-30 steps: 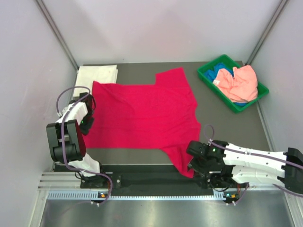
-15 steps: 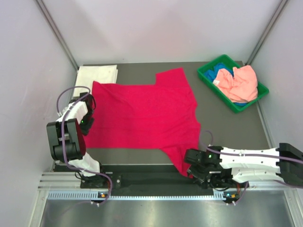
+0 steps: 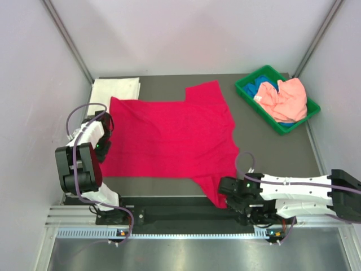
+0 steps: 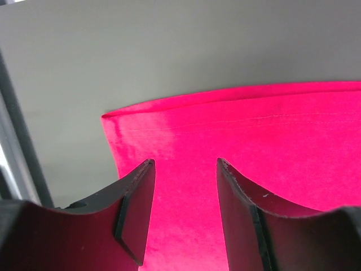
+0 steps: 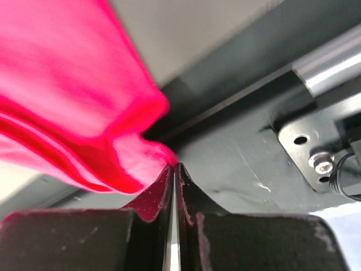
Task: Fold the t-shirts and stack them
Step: Fold the tshirt
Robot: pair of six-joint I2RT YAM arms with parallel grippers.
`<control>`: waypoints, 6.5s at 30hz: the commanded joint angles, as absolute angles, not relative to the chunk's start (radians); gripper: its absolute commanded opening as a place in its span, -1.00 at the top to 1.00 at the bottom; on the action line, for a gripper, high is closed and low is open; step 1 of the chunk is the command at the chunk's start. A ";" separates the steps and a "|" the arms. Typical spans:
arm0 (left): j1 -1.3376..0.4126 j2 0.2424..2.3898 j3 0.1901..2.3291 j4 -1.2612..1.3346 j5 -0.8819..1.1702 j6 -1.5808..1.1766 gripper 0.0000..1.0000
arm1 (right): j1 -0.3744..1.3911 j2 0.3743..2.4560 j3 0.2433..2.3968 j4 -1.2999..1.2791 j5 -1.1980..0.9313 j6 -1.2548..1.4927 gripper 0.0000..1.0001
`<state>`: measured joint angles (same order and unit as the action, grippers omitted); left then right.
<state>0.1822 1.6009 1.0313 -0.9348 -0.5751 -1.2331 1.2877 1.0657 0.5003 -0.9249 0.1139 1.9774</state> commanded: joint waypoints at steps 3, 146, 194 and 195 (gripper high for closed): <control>0.198 1.554 1.086 -1.019 -0.563 -1.276 -0.14 | 1.296 1.098 0.681 -1.101 0.402 1.988 1.00; 0.223 1.775 1.348 -0.735 -0.506 -1.197 1.00 | 0.537 1.381 1.117 -0.583 0.621 0.281 1.00; 0.137 2.088 1.654 -0.991 -0.770 -1.189 1.00 | 0.454 1.623 1.267 -0.532 0.574 0.241 1.00; 0.137 2.100 1.657 -0.991 -0.764 -1.184 1.00 | 0.453 1.638 1.267 -0.526 0.572 0.241 1.00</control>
<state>0.1352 2.0693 1.6138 -0.9508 -0.7227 -1.1793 0.4683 1.6135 1.2205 -0.5575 0.5735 0.2531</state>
